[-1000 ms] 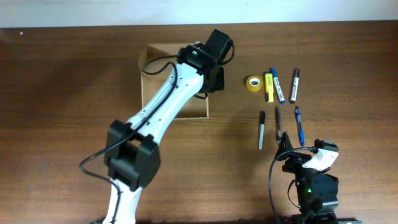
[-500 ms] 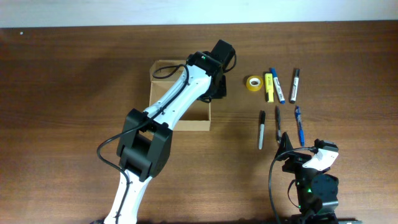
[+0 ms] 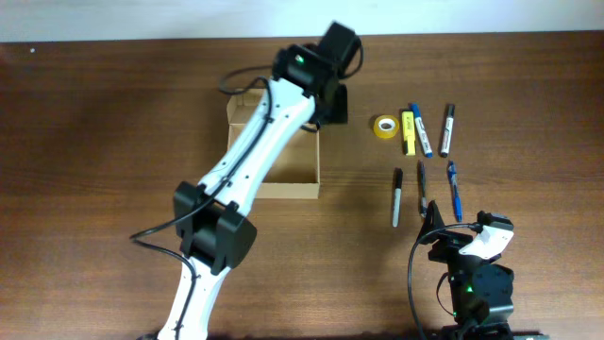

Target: Pack container

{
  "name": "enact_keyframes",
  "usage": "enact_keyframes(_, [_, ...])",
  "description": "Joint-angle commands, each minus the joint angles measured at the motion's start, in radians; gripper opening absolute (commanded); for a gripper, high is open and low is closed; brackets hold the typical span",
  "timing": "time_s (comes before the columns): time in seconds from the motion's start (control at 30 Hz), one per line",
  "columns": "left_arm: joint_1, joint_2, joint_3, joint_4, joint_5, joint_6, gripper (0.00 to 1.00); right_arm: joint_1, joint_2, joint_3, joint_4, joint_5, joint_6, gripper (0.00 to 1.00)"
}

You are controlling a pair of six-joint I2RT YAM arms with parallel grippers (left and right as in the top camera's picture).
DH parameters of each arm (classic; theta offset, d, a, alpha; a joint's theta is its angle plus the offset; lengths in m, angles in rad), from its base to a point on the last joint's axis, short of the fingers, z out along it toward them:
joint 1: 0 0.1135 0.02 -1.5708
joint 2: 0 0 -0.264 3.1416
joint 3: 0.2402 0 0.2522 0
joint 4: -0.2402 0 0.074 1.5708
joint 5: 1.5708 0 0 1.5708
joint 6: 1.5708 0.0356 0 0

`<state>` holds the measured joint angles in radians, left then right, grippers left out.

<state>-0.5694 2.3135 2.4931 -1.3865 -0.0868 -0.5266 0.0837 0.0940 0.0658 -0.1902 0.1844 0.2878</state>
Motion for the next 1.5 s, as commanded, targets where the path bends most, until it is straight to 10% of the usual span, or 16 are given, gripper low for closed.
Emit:
enact_keyframes(0.0, [0.048, -0.008, 0.142, -0.064, -0.058, 0.054, 0.64, -0.006, -0.007, -0.006, -0.004, -0.001, 0.002, 0.99])
enact_keyframes(0.6, [0.553, -0.008, 0.409, -0.298, -0.042, 0.163, 0.76, -0.006, -0.006, 0.020, -0.012, -0.167, -0.051, 0.99])
enact_keyframes(0.73, [0.638, 0.002, 0.402, -0.286, -0.088, 0.166, 0.95, -0.006, 0.051, 0.139, -0.082, -0.230, -0.143, 0.99])
enact_keyframes(1.47, [0.742, 0.185, 0.401, -0.275, -0.104, 0.166, 1.00, 0.014, 1.353, 1.398, -0.616, -0.336, -0.179, 0.99])
